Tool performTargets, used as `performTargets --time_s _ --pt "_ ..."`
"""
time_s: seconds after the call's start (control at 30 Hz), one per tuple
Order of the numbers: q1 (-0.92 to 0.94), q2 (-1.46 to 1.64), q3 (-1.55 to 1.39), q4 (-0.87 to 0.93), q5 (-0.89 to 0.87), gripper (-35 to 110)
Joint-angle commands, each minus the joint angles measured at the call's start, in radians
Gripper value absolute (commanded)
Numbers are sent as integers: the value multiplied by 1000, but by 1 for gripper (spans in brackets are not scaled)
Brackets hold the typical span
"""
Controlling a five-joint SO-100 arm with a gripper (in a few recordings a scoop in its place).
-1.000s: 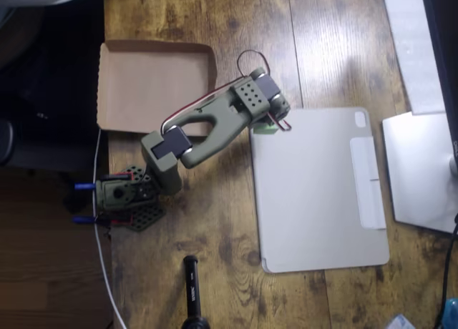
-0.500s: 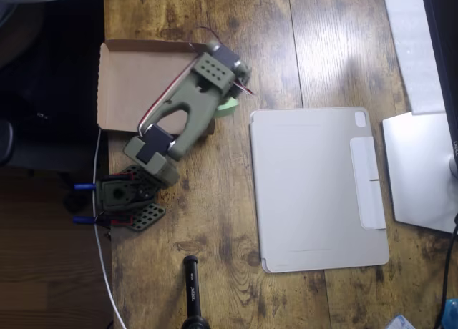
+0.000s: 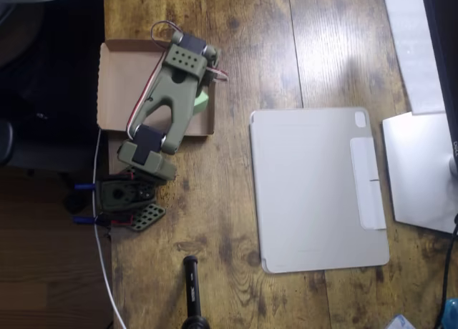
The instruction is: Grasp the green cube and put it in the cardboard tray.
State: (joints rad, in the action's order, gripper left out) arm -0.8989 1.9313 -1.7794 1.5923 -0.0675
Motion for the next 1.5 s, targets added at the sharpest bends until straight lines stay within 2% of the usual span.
performTargets --time_s 0.0,0.5,1.13,1.47 --pt "-29 58 -34 -8 -21 0" --pt "-41 71 -78 -31 -5 3" --pt "-84 66 -155 -104 31 17" --pt "-74 72 -130 -78 66 25"
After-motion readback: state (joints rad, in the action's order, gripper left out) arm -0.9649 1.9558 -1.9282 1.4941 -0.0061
